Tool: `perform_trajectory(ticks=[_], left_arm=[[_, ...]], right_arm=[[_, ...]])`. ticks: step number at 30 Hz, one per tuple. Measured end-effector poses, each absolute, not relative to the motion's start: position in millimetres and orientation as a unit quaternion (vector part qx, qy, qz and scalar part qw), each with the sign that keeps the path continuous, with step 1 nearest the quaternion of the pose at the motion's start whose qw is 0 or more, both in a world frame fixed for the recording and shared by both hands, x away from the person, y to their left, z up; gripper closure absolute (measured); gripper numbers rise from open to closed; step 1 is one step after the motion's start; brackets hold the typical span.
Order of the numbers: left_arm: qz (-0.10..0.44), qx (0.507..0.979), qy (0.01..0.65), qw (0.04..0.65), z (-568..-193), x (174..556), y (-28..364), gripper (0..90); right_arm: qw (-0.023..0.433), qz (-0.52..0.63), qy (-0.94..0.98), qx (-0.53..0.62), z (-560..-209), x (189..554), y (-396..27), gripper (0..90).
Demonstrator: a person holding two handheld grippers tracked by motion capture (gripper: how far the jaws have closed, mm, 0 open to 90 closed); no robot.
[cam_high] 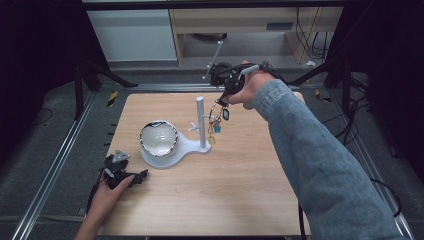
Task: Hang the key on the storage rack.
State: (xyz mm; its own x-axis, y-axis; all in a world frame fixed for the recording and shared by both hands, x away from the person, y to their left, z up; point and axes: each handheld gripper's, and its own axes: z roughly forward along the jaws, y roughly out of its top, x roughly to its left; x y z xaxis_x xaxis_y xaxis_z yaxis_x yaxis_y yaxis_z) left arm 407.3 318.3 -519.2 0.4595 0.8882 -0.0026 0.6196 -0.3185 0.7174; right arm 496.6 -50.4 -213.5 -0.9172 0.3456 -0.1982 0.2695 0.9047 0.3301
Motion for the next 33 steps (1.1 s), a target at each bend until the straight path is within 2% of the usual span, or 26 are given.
perform_trajectory(ticks=[13, 33], left_arm=[[0.201, 0.786, 0.479, 0.333, -519, 407, 318, 0.0], [0.201, 0.787, 0.48, 0.333, -519, 407, 318, 0.0]], right_arm=[[0.119, 0.128, 0.972, 0.154, -215, 504, -36, 89.1], [0.093, 0.105, 0.978, 0.157, -245, 527, -19, 89.1]])
